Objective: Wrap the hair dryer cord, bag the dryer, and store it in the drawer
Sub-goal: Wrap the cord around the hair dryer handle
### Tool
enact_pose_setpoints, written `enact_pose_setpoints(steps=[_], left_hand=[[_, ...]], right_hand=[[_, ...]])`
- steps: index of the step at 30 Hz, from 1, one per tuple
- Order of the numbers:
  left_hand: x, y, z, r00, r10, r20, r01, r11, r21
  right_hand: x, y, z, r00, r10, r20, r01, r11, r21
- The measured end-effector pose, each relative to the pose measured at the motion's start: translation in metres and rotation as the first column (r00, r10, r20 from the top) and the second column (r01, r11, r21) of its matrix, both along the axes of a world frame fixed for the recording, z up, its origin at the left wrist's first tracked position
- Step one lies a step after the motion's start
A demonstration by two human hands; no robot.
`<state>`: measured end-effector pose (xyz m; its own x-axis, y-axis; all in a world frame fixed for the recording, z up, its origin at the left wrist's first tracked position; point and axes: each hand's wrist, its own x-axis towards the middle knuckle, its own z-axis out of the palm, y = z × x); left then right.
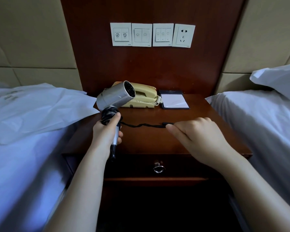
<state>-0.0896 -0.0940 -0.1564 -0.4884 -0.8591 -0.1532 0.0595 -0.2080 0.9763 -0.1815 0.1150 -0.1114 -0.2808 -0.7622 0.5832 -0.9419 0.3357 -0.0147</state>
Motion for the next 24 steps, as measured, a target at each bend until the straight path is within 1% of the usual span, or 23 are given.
enact_pose_setpoints(steps=[2, 5, 7, 9, 11, 13, 15, 18, 21, 24], left_hand=[[0.002, -0.001, -0.001, 0.998, -0.012, 0.054, 0.018, 0.995, -0.102], [0.004, -0.004, -0.007, 0.99, 0.001, 0.143, 0.031, 0.974, -0.223], [0.006, -0.005, -0.009, 0.988, 0.015, 0.155, 0.025, 0.967, -0.252], [0.009, -0.007, -0.009, 0.992, 0.018, 0.128, 0.016, 0.966, -0.259], [0.011, -0.006, -0.006, 0.992, -0.017, 0.123, 0.052, 0.957, -0.285], [0.013, -0.002, -0.002, 0.985, -0.081, 0.149, 0.125, 0.94, -0.317], [0.013, 0.004, 0.001, 0.971, -0.142, 0.191, 0.2, 0.922, -0.333], [0.008, 0.011, 0.003, 0.935, -0.22, 0.279, 0.31, 0.888, -0.339], [0.001, 0.019, 0.0, 0.888, -0.249, 0.385, 0.393, 0.846, -0.359], [-0.005, 0.031, -0.001, 0.819, -0.242, 0.52, 0.478, 0.789, -0.386]], right_hand=[[-0.002, -0.001, -0.001, 0.999, -0.032, -0.039, 0.031, 0.999, -0.01], [-0.009, -0.002, -0.005, 0.994, -0.105, -0.011, 0.106, 0.994, 0.026], [-0.014, -0.001, -0.009, 0.989, -0.136, 0.059, 0.131, 0.987, 0.09], [-0.016, 0.0, -0.013, 0.992, -0.116, 0.054, 0.112, 0.991, 0.072], [-0.016, -0.001, -0.012, 0.994, -0.111, 0.008, 0.111, 0.994, -0.013], [-0.015, -0.003, -0.005, 0.997, -0.072, 0.015, 0.073, 0.988, -0.134], [-0.011, -0.005, 0.003, 1.0, -0.01, 0.025, 0.015, 0.973, -0.232], [-0.009, -0.004, 0.012, 0.999, 0.035, -0.007, -0.035, 0.937, -0.348], [-0.009, -0.002, 0.018, 0.999, 0.042, -0.009, -0.042, 0.91, -0.412], [-0.005, -0.004, 0.02, 0.997, 0.069, -0.025, -0.073, 0.904, -0.422]])
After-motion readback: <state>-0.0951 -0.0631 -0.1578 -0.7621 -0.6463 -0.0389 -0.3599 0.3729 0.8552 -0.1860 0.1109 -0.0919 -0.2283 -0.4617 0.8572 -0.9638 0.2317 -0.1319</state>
